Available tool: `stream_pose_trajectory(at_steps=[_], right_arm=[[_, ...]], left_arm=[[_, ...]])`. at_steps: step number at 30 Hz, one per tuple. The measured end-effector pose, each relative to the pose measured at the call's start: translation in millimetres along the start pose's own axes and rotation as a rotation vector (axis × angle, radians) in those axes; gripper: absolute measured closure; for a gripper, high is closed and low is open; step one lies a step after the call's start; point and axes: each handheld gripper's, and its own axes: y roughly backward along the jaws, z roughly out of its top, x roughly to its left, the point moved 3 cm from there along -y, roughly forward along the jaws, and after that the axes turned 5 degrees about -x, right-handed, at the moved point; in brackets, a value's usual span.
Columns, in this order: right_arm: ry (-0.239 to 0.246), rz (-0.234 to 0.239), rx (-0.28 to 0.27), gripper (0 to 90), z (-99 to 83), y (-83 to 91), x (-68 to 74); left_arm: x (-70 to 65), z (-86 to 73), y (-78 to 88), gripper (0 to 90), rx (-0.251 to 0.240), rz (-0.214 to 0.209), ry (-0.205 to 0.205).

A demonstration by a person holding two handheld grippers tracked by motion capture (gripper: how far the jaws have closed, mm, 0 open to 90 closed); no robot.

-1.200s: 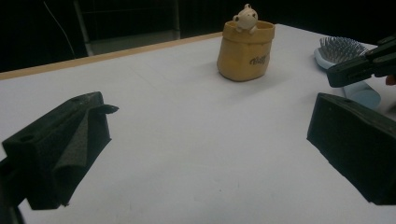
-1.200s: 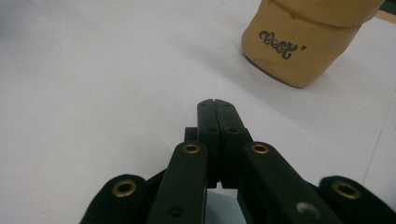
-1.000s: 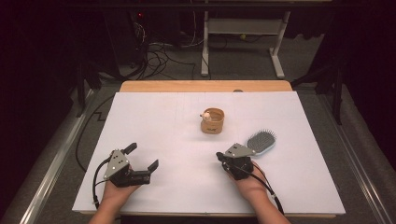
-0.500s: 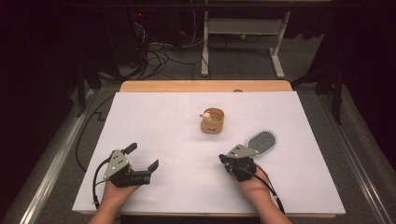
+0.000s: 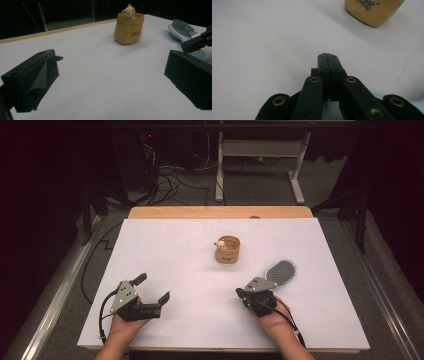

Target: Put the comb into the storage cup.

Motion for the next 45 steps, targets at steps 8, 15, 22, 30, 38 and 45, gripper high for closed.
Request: stream_pose_trajectory(at_steps=[8,15,22,30,38,45], right_arm=[[0.019,0.014,0.019,90.0,-5.0,10.6,2.6],[0.042,0.036,0.032,90.0,-11.6,21.4,3.0],[0.051,0.046,0.046,90.0,-22.4,37.6,0.1],[0.040,0.053,0.052,90.0,-35.5,54.6,-9.0],[0.020,0.043,0.050,90.0,-43.1,68.4,-17.2],[0.010,0.027,0.042,90.0,-49.6,78.8,-26.0]], left_arm=[[0.8,-1.6,-0.3,0.3,0.007,0.004,-0.005],[0.9,-1.5,-0.3,0.3,0.006,0.005,-0.004],[0.0,-2.0,-0.5,0.3,0.005,0.001,-0.003],[0.0,-3.0,-0.9,0.3,0.007,0.001,-0.002],[-0.9,-4.4,-1.0,0.3,0.013,-0.002,-0.003],[-0.5,-4.9,-1.1,0.3,0.016,0.000,-0.002]])
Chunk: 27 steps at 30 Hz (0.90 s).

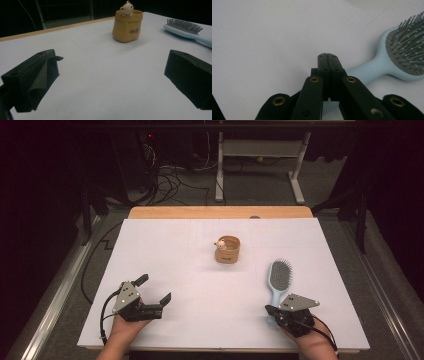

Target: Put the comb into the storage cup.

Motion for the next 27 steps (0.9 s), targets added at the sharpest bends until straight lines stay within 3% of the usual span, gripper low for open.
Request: stream_pose_trajectory(at_steps=[17,27], right_arm=[[-0.016,-0.033,-0.002,90.0,-4.9,11.2,-9.2],[0.010,0.007,0.027,90.0,-4.1,6.0,0.1]], left_arm=[[1.6,4.1,0.7,0.3,-0.014,-0.007,0.014],[0.8,1.8,-0.3,0.3,-0.014,-0.008,0.001]])
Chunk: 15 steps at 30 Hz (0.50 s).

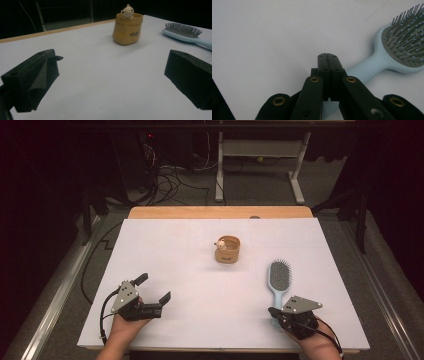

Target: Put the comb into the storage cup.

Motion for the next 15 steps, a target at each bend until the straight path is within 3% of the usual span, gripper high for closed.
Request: stream_pose_trajectory(at_steps=[6,10,15], right_arm=[[0.001,0.005,0.015,90.0,-1.2,-0.3,0.3],[0.017,-0.031,0.053,90.0,-5.8,-1.0,-4.3],[-0.018,-0.049,0.060,90.0,-10.9,3.3,-15.3]], left_arm=[[1.0,0.6,0.7,0.3,-0.001,0.009,0.004],[0.9,-0.2,0.5,0.3,0.007,0.007,0.002],[1.4,-1.6,-0.3,0.3,0.015,0.009,0.004]])
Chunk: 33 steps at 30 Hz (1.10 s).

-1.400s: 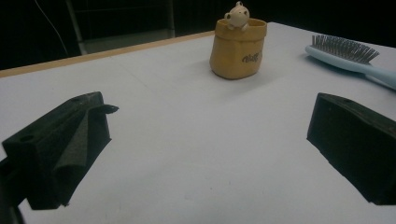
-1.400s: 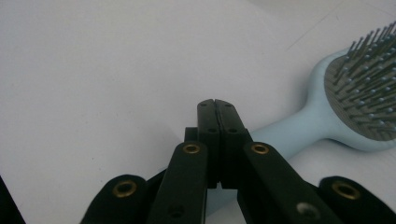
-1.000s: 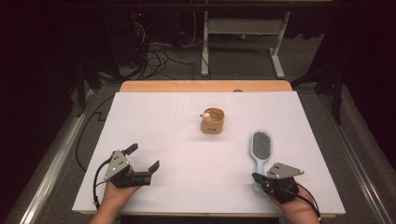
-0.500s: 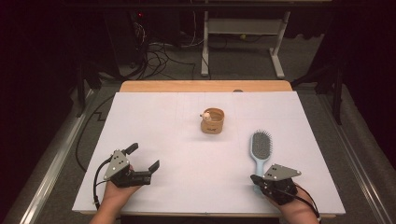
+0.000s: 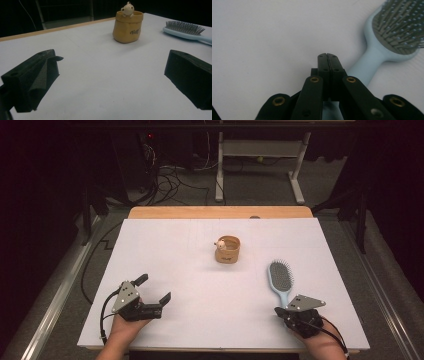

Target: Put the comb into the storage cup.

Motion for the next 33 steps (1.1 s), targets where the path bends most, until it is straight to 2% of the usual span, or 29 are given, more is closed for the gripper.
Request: stream_pose_trajectory(at_steps=[8,14,17,23,27,30,33], right_arm=[[-0.053,-0.038,-0.001,90.0,-10.8,9.1,-18.3],[-0.083,-0.090,0.007,90.0,-19.6,15.9,-32.3],[-0.101,-0.083,-0.002,90.0,-20.7,17.8,-35.3],[-0.123,-0.064,-0.095,90.0,-14.8,24.8,-36.4],[-0.150,-0.092,-0.146,87.7,-13.9,27.5,-40.2],[-0.190,-0.115,-0.183,81.5,-14.5,29.9,-44.4],[-0.225,-0.131,-0.209,70.3,-16.2,31.1,-48.4]], left_arm=[[0.5,-0.1,-0.8,0.3,0.011,0.004,0.027],[0.7,-0.7,-0.9,0.3,0.008,0.000,0.024],[1.4,-1.1,-0.9,0.3,0.004,-0.003,0.014],[3.1,0.0,-1.2,0.3,-0.006,0.001,0.016],[4.0,1.8,-1.1,0.4,-0.016,0.009,0.016],[5.1,0.2,-1.5,0.4,-0.003,0.013,0.022],[4.8,-1.6,-1.9,0.4,0.004,0.013,0.025]])
